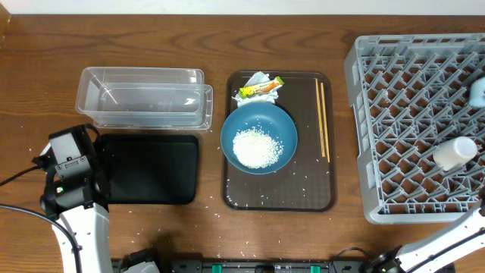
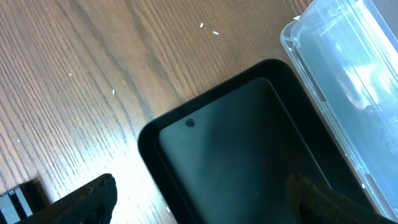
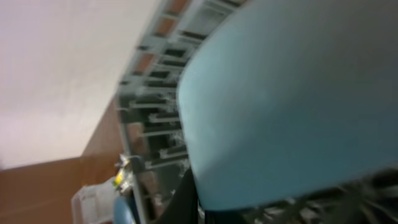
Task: Sort waste into correct bins and load items into the dishwasher rack
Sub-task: 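Release the light-blue cup in the rack and hold the right gripper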
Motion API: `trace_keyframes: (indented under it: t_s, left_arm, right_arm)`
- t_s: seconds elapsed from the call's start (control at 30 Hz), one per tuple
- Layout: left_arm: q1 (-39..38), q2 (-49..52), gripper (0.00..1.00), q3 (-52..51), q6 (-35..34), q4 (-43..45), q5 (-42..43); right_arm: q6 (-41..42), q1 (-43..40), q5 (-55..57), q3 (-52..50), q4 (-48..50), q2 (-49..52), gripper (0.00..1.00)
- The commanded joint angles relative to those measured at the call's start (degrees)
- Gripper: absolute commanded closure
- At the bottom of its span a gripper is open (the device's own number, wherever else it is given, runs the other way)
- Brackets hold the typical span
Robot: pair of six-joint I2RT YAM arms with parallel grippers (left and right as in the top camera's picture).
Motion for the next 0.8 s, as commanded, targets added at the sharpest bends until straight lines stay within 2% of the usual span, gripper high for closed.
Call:
trace_keyframes:
  t_s: [0.0, 0.07, 0.2, 0.33, 0.47, 0.6, 0.7, 0.77]
  left_arm:
    - [0.35, -0.31, 0.11, 0.92, -0.5, -0.17, -0.55]
    - [0.35, -0.31, 0.11, 0.92, -0.5, -0.17, -0.55]
    - [0.35, -0.31, 0.11, 0.92, -0.5, -0.17, -0.52]
    - [0.35, -0.31, 0.1, 0.92, -0.5, -0.17, -0.52]
    - [0.35, -0.31, 0.1, 0.92, -0.5, -0.17, -0.55]
    - [0.35, -0.31, 0.11, 0.92, -0.5, -0.17, -0.55]
    - [0.35, -0.31, 0.11, 0.92, -0.5, -0.15, -0.52]
    - [0.35, -0.31, 0.11, 0.92, -0.5, -0.17, -0.55]
  right_arm:
    - [0.79, -2.03, 6.54, -0.11, -1.36, 0.57, 0.99]
    - [0.79, -2.62, 6.51, -0.11, -1.97, 0.04, 0.98]
    - [1.46, -3.17, 6.56, -0.09, -2.64, -1.97, 0.87]
    - [5.57, -2.97, 6.56, -0.09, -2.67, -6.12, 0.78]
    - [11.26, -2.93, 6.54, -0.09, -1.88, -10.88, 0.79]
    - [11.78, -2.47, 7.02, -0.11, 0.7, -16.04, 0.79]
    - [12.76, -0.35, 12.72, -0.09, 4.09, -18.82, 0.8]
    - [15.74, 1.99, 20.65, -0.09, 5.62, -19.34, 0.9]
